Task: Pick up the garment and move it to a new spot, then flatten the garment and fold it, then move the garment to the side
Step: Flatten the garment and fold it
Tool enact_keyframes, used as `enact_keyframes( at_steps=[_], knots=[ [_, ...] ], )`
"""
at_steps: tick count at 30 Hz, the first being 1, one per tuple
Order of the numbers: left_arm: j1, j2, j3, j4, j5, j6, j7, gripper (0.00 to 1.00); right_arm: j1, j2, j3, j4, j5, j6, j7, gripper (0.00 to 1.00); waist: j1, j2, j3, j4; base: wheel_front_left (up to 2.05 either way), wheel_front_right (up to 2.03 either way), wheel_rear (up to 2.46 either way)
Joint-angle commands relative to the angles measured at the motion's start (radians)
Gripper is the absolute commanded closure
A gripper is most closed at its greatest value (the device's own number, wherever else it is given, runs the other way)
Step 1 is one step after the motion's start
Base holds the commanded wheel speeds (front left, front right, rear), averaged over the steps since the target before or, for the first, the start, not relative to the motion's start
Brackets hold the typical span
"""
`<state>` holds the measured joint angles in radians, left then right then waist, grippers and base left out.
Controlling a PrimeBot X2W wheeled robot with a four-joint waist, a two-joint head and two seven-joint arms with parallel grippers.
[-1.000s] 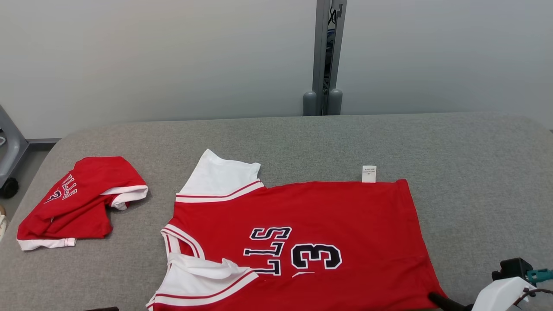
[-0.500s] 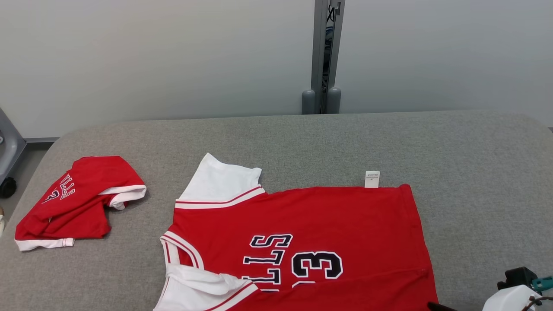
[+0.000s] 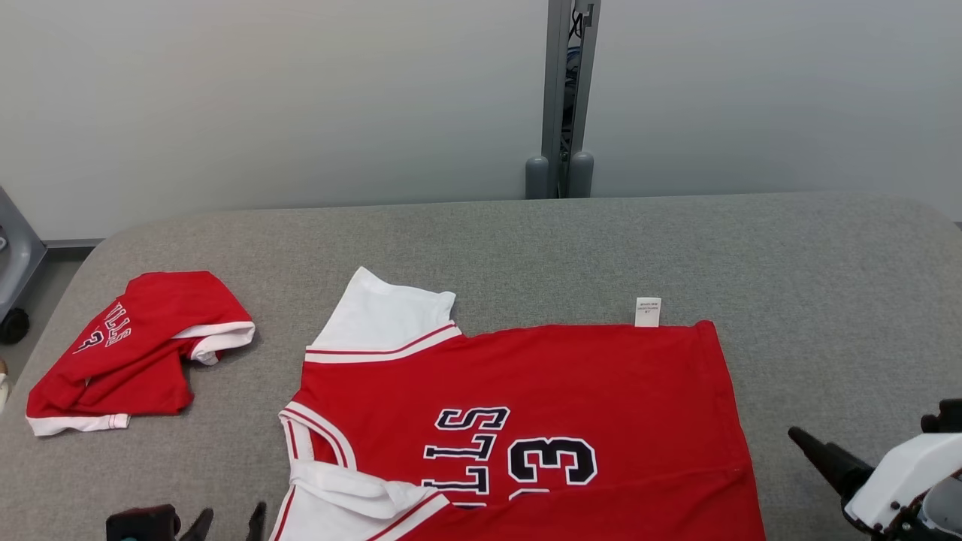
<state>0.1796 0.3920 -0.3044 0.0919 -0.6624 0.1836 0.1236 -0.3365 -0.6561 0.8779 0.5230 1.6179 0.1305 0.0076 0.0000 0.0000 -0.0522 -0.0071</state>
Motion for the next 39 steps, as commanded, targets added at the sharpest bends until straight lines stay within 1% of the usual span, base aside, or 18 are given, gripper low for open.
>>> enact_keyframes(
  at_steps=[1, 2, 7, 8, 12, 16, 19, 23, 27, 33, 39],
  knots=[
    [-0.02, -0.003, 0.005, -0.002, 0.01, 0.004, -0.016, 0.0, -0.013, -0.001, -0.006, 0.001, -0.012, 0.001, -0.02, 0.0, 0.0, 0.0, 0.0, 0.0, 0.0, 0.0, 0.0],
    [-0.054, -0.013, 0.013, 0.006, 0.026, 0.001, -0.064, 0.0, -0.037, 0.009, -0.018, 0.0, -0.035, 0.001, -0.07, 0.0, 0.0, 0.0, 0.002, 0.0, 0.0, 0.0, 0.0],
    [-0.14, -0.048, 0.021, 0.048, 0.061, -0.016, -0.197, 0.0, -0.093, 0.034, -0.021, 0.014, -0.135, 0.001, -0.188, 0.0, 0.0, 0.0, 0.012, -0.004, 0.0, 0.0, 0.0],
    [-0.14, -0.048, 0.021, 0.048, 0.061, -0.016, -0.197, 0.0, -0.093, 0.034, -0.021, 0.014, -0.135, 0.001, -0.188, 0.0, 0.0, 0.0, 0.012, -0.004, 0.0, 0.0, 0.0],
    [-0.196, -0.076, 0.023, 0.101, 0.089, -0.025, -0.303, 0.0, -0.136, 0.066, -0.027, 0.036, -0.232, 0.0, -0.247, 0.0, 0.0, 0.0, 0.025, -0.014, 0.0, 0.0, 0.0],
    [-0.241, -0.097, 0.021, 0.151, 0.111, -0.042, -0.359, 0.0, -0.16, 0.106, -0.063, 0.069, -0.321, 0.0, -0.269, 0.0, 0.0, 0.0, 0.036, -0.02, 0.0, 0.0, 0.0],
    [-0.266, -0.119, 0.023, 0.184, 0.13, -0.055, -0.381, 0.0, -0.175, 0.136, -0.121, 0.085, -0.409, 0.001, -0.274, 0.0, 0.0, 0.0, 0.044, -0.023, 0.0, 0.0, 0.0],
    [-0.283, -0.157, 0.037, 0.227, 0.148, -0.074, -0.389, 0.0, -0.141, 0.187, -0.219, 0.081, -0.517, 0.001, -0.274, 0.0, 0.0, 0.0, 0.052, -0.026, 0.0, 0.0, 0.0],
    [-0.294, -0.198, 0.072, 0.237, 0.191, -0.098, -0.39, 0.0, -0.109, 0.233, -0.282, 0.086, -0.61, 0.0, -0.274, 0.0, 0.0, 0.0, 0.06, -0.024, 0.0, 0.0, 0.0],
    [-0.302, -0.248, 0.127, 0.264, 0.253, -0.14, -0.39, 0.0, -0.087, 0.274, -0.331, 0.086, -0.67, 0.0, -0.274, 0.0, 0.0, 0.0, 0.078, -0.023, 0.0, 0.0, 0.0],
    [-0.322, -0.266, 0.169, 0.294, 0.3, -0.18, -0.39, 0.0, -0.103, 0.285, -0.35, 0.09, -0.685, 0.0, -0.274, 0.0, 0.0, 0.0, 0.104, -0.021, 0.0, 0.0, 0.0]
  ],
)
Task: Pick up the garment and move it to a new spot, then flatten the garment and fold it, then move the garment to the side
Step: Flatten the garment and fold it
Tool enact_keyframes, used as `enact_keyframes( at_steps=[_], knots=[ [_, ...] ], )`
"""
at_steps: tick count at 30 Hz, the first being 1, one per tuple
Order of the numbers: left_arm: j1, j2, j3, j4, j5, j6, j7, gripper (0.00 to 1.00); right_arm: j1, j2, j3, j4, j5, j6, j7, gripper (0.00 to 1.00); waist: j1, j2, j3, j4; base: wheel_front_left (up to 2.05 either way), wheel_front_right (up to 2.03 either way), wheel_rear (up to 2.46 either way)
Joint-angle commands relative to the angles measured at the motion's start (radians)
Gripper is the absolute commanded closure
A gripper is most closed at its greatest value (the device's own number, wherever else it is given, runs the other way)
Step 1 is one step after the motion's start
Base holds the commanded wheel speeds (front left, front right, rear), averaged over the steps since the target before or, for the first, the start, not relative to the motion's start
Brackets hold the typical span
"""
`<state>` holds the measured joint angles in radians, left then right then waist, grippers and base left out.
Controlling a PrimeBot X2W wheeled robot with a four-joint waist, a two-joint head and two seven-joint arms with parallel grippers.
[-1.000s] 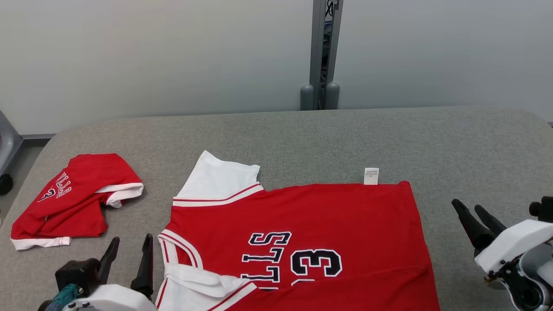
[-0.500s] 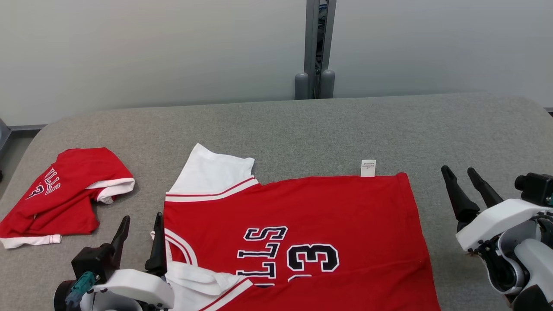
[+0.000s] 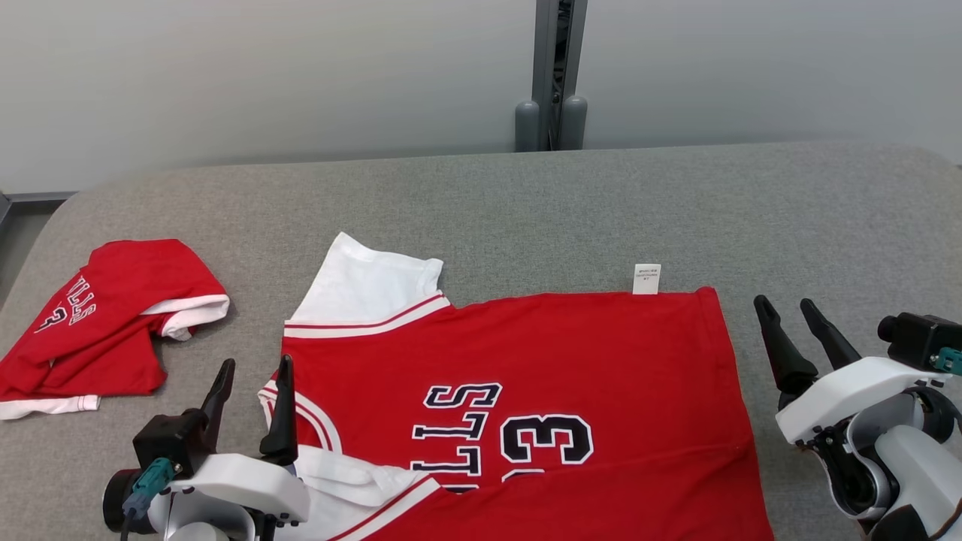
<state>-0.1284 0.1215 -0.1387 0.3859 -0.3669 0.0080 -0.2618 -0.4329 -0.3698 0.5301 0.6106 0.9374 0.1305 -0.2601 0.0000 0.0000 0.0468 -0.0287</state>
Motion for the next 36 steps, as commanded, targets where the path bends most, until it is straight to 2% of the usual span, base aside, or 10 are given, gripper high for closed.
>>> enact_keyframes(
  at_steps=[1, 5, 13, 20, 24, 28, 32, 36],
  knots=[
    [-0.018, 0.002, 0.009, 0.007, 0.011, -0.008, -0.005, 0.0, -0.011, -0.001, -0.005, 0.005, -0.002, 0.0, -0.006, 0.0, 0.0, 0.0, 0.011, 0.001, 0.0, 0.0, 0.0],
    [-0.058, 0.001, 0.017, 0.046, 0.029, -0.031, -0.004, 0.0, -0.036, 0.004, -0.009, 0.022, 0.013, 0.0, 0.001, 0.0, 0.0, 0.0, 0.044, 0.002, 0.0, 0.0, 0.0],
    [-0.221, 0.045, -0.031, 0.16, 0.064, -0.08, 0.041, 0.0, -0.137, 0.032, -0.014, 0.091, 0.055, 0.001, 0.057, 0.0, 0.0, 0.0, 0.123, -0.005, 0.0, 0.0, 0.0],
    [-0.455, 0.129, -0.09, 0.267, 0.027, -0.132, 0.213, 0.0, -0.268, 0.078, 0.002, 0.202, 0.093, 0.0, 0.138, 0.0, 0.0, 0.0, 0.209, -0.024, 0.0, 0.0, 0.0],
    [-0.569, 0.18, -0.19, 0.29, -0.086, -0.139, 0.345, 0.0, -0.338, 0.116, 0.021, 0.263, 0.104, 0.0, 0.18, 0.0, 0.0, 0.0, 0.254, -0.049, 0.0, 0.0, 0.0],
    [-0.648, 0.286, -0.326, 0.257, -0.249, -0.138, 0.471, 0.0, -0.393, 0.151, 0.042, 0.304, 0.12, 0.0, 0.208, 0.0, 0.0, 0.0, 0.294, -0.074, 0.0, 0.0, 0.0],
    [-0.711, 0.38, -0.442, 0.221, -0.362, -0.138, 0.533, 0.0, -0.433, 0.176, 0.06, 0.319, 0.145, 0.0, 0.228, 0.0, 0.0, 0.0, 0.326, -0.094, 0.0, 0.0, 0.0],
    [-0.772, 0.444, -0.543, 0.191, -0.453, -0.139, 0.575, 0.0, -0.462, 0.189, 0.083, 0.323, 0.163, 0.001, 0.237, 0.0, 0.0, 0.0, 0.355, -0.11, 0.0, 0.0, 0.0]
  ],
)
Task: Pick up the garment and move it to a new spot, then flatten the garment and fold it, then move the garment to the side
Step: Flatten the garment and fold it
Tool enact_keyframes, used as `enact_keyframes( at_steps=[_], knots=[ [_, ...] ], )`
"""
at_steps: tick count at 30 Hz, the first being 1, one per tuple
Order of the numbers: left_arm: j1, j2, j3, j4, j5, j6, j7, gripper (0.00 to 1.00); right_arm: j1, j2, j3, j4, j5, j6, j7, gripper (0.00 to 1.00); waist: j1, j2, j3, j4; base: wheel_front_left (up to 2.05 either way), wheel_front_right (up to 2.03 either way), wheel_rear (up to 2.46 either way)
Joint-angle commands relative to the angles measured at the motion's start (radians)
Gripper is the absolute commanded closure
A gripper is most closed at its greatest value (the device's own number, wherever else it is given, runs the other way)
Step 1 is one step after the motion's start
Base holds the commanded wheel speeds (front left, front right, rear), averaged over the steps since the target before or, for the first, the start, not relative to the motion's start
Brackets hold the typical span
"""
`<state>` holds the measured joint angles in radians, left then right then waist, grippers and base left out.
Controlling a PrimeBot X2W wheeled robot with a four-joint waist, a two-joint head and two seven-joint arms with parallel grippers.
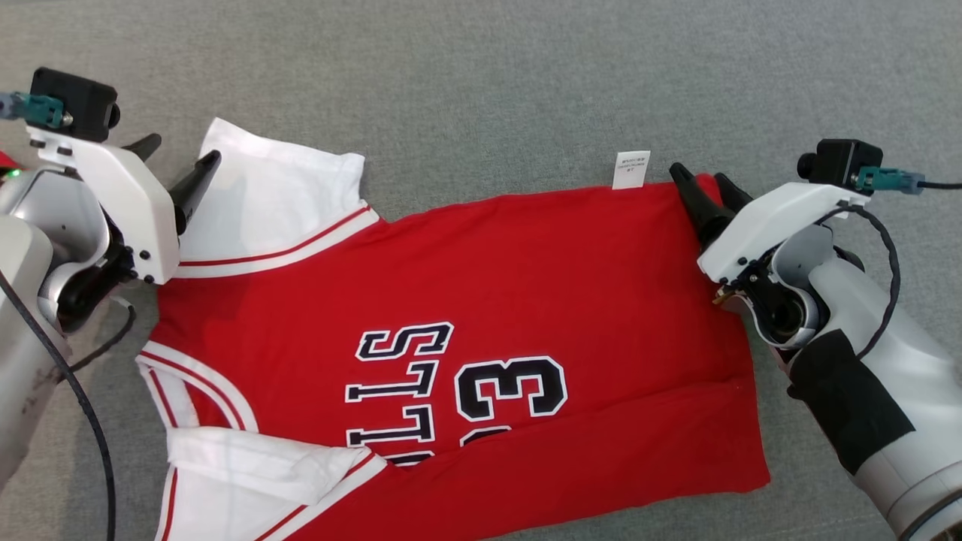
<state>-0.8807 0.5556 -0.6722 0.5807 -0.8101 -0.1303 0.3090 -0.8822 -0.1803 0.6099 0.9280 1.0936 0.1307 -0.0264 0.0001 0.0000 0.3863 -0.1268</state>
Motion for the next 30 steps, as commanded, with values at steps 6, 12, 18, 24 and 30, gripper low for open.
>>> enact_keyframes(
  at_steps=[6, 12, 18, 24, 30],
  knots=[
    [-0.106, 0.06, -0.119, -0.014, -0.104, 0.0, 0.01, 0.0, -0.031, 0.008, 0.04, 0.017, 0.031, 0.0, 0.025, 0.0, -0.0001, 0.0, 0.05, -0.031, 0.0, 0.0, 0.0],
    [-0.172, 0.088, -0.222, 0.022, -0.173, 0.0, 0.02, 0.0, -0.021, 0.005, 0.086, 0.012, 0.067, -0.001, 0.062, 0.0, -0.0001, 0.0, 0.067, -0.048, 0.0, 0.0, 0.0],
    [-0.203, 0.109, -0.288, 0.052, -0.228, 0.0, 0.036, 0.0, -0.002, -0.008, 0.124, -0.002, 0.091, -0.003, 0.088, 0.0, -0.0001, 0.0, 0.064, -0.056, 0.0, 0.0, 0.0],
    [-0.227, 0.12, -0.326, 0.056, -0.277, 0.0, 0.026, 0.0, -0.004, -0.025, 0.149, -0.007, 0.109, -0.004, 0.1, 0.0, -0.0001, 0.0, 0.066, -0.061, 0.0, 0.0, 0.0],
    [-0.257, 0.128, -0.37, 0.064, -0.326, 0.0, 0.017, 0.0, -0.007, -0.032, 0.182, -0.025, 0.128, -0.004, 0.112, 0.0, -0.0001, 0.0, 0.077, -0.07, 0.0, 0.0, 0.0]
  ],
)
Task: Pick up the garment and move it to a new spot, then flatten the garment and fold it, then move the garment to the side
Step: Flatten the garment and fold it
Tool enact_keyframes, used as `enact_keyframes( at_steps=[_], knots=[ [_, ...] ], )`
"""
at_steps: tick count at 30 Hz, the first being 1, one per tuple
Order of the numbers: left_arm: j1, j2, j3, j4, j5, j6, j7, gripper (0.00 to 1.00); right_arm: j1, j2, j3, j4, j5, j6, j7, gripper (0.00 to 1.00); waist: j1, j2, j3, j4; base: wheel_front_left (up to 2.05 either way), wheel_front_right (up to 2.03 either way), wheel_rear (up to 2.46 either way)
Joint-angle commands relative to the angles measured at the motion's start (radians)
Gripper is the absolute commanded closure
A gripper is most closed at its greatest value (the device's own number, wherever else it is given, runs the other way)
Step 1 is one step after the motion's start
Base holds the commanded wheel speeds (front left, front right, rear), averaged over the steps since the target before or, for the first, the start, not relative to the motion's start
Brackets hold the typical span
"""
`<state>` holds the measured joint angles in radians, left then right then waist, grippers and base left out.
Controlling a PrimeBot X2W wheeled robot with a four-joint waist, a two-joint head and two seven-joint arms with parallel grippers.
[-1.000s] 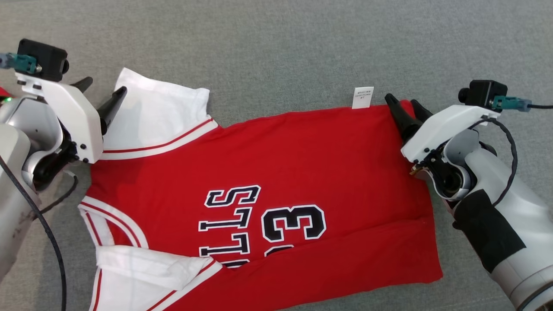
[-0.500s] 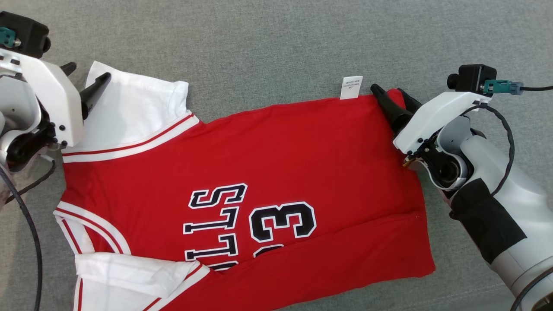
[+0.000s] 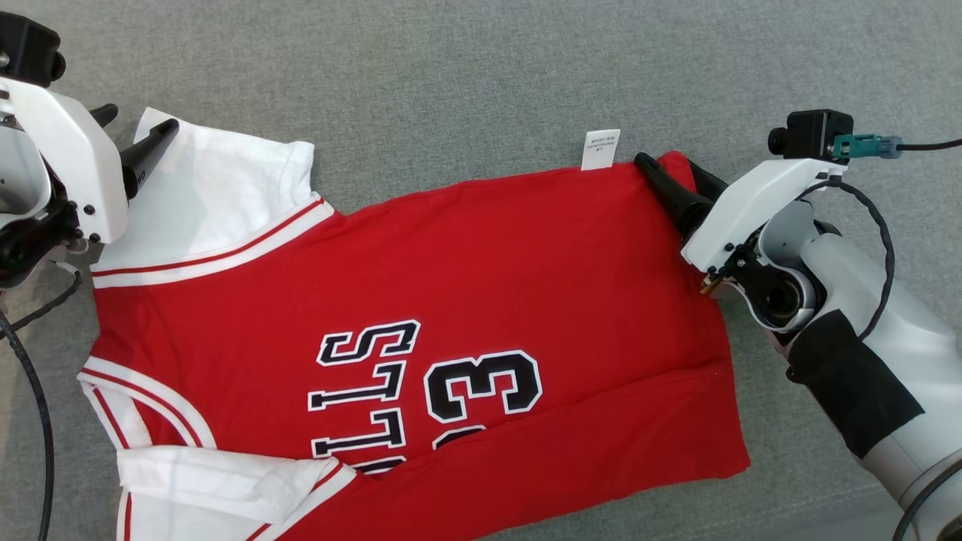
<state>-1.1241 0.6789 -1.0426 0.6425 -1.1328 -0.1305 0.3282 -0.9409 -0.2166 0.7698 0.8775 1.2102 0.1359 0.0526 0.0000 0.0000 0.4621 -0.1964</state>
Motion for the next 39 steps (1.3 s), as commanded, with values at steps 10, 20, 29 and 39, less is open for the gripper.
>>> enact_keyframes(
  at_steps=[10, 20, 29, 39],
  knots=[
    [-0.038, 0.006, -0.064, 0.025, -0.076, 0.0, 0.002, 0.0, 0.046, -0.002, 0.06, 0.016, 0.036, -0.01, 0.025, 0.0, 0.0, 0.0, 0.016, -0.009, 0.0, 0.0, 0.0],
    [-0.055, 0.009, -0.113, 0.033, -0.124, 0.0, -0.015, 0.42, 0.044, -0.007, 0.091, 0.019, 0.064, -0.01, 0.018, 0.0, 0.0, 0.0, 0.02, -0.008, 0.0, 0.0, 0.0],
    [-0.068, 0.007, -0.15, 0.038, -0.161, 0.0, -0.021, 1.0, 0.036, -0.009, 0.121, -0.006, 0.084, -0.008, 0.021, 1.0, 0.0, 0.0, 0.019, -0.004, 0.0, 0.0, 0.0],
    [-0.079, -0.004, -0.177, 0.046, -0.161, 0.0, -0.092, 1.0, 0.026, -0.031, 0.145, -0.042, 0.094, -0.007, -0.026, 1.0, 0.0, 0.0, 0.005, 0.014, 0.0, 0.0, 0.0]
  ],
)
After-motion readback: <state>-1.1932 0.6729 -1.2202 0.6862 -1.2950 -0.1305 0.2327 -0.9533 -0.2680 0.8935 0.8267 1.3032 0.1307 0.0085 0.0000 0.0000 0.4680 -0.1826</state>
